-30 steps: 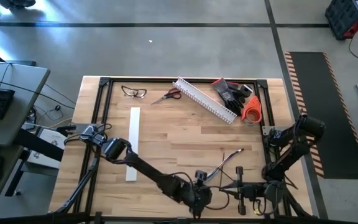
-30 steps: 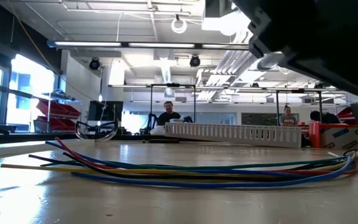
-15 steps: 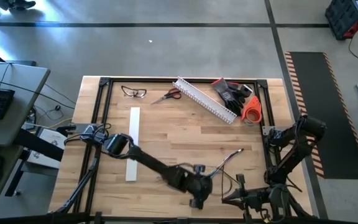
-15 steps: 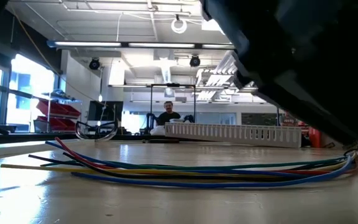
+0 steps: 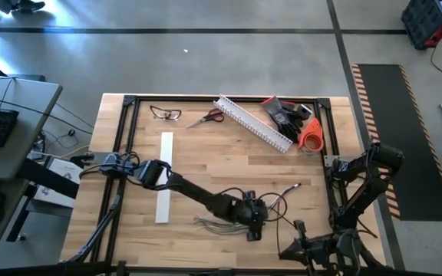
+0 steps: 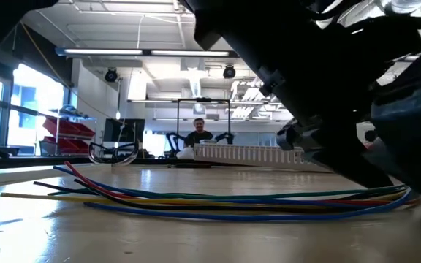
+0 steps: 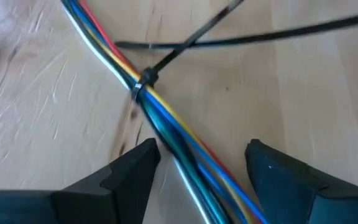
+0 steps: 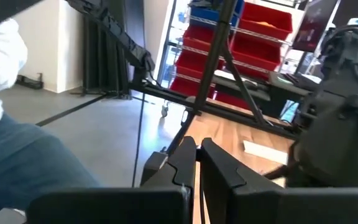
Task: Ziptie cables
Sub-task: Wrap the black zip tie on the cable wires
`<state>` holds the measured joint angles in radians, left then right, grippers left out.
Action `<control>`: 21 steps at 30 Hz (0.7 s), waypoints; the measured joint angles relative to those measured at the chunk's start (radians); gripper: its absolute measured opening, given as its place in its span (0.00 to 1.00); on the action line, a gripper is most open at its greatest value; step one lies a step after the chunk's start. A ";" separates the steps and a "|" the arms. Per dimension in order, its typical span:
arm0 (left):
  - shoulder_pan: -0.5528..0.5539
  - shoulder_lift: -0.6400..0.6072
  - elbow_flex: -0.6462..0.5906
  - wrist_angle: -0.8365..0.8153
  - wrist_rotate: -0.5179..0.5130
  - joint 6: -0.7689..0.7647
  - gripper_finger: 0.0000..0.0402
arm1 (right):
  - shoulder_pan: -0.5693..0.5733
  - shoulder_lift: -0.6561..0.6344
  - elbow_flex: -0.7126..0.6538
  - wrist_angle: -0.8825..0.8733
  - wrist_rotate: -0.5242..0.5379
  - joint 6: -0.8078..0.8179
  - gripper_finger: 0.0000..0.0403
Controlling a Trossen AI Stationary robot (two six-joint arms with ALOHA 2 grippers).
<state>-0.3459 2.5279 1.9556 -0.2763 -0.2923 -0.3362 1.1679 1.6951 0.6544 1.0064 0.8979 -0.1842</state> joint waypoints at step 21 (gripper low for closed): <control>0.057 -0.098 -0.010 -0.022 0.217 0.101 0.00 | -0.110 0.000 -0.001 0.023 -0.442 -0.181 0.00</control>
<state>-0.2884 2.4298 1.9457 -0.2979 -0.0757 -0.2356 1.0582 1.6947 0.6537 1.0297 0.4557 -0.3650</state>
